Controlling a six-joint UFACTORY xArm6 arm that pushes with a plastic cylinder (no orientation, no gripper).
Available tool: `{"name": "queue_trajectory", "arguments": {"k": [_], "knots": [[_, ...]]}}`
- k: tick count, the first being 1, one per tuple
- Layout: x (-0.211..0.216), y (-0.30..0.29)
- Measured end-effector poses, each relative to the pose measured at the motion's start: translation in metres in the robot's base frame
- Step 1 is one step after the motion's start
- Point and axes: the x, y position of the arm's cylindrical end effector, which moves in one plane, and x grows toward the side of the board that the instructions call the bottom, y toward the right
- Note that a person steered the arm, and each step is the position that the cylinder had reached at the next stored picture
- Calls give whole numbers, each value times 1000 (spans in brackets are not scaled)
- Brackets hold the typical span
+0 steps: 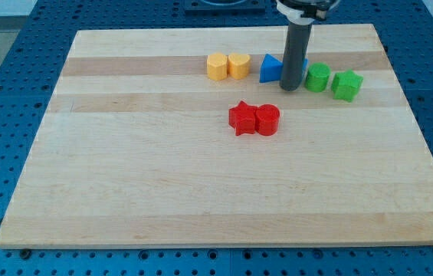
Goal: Push the blue cube right to the blue triangle
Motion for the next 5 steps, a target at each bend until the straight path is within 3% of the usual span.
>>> {"name": "queue_trajectory", "arguments": {"k": [5], "knots": [[0, 23]]}}
